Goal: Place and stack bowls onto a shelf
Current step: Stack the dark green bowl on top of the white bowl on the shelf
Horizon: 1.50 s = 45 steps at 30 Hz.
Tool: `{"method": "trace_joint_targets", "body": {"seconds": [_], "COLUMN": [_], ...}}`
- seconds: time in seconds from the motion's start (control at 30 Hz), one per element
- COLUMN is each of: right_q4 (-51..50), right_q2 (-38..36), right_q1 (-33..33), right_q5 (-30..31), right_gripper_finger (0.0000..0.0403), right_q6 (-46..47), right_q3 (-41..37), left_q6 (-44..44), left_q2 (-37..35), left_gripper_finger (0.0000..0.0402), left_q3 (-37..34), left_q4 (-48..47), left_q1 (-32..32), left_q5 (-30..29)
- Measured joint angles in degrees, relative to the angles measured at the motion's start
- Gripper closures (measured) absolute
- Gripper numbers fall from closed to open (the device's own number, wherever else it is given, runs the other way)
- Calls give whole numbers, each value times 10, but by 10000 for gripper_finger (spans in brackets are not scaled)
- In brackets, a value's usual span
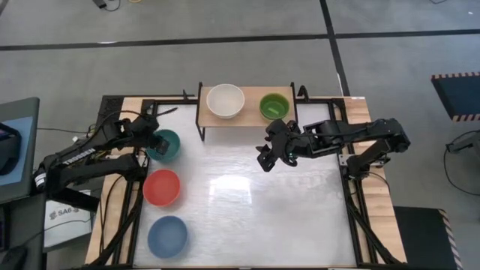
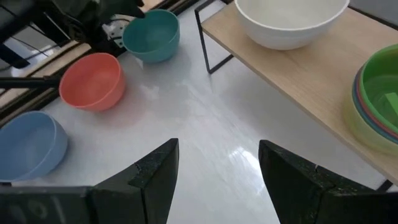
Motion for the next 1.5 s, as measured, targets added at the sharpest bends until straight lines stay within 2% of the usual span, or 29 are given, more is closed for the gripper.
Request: {"method": "trace_joint_targets", "body": {"seconds": [0.13, 0.27, 0.4, 0.53, 0.73, 0.97, 1.27, 1.5], "right_q4": [6, 6, 6, 6, 4, -7, -14, -16], "right_q2": [0, 0, 0, 0, 0, 0, 0, 0], "right_q1": [0, 0, 0, 0, 4, 15, 16, -6], "right_q5": [-1, -8, -15, -15, -15, -15, -15, -15], "right_gripper_finger": [155, 155, 155, 155, 155, 155, 155, 155], "right_q6": [0, 0, 0, 0, -2, -2, -3, -17], "right_q3": [0, 0, 0, 0, 0, 0, 0, 0], "left_q6": [-54, -110, -119, -100, -22, 40, 48, 63], "left_q2": [13, 45, 93, 146, 222, 289, 282, 252], "left_gripper_finger": [233, 233, 233, 233, 233, 233, 233, 233], "left_q3": [0, 0, 0, 0, 0, 0, 12, 34], "left_q4": [-14, -38, -42, -25, 13, 36, 30, 31], "left_q1": [4, 24, 49, 81, 138, 195, 214, 214], "left_q5": [-56, -74, -88, -97, -41, -39, -17, -42]}}
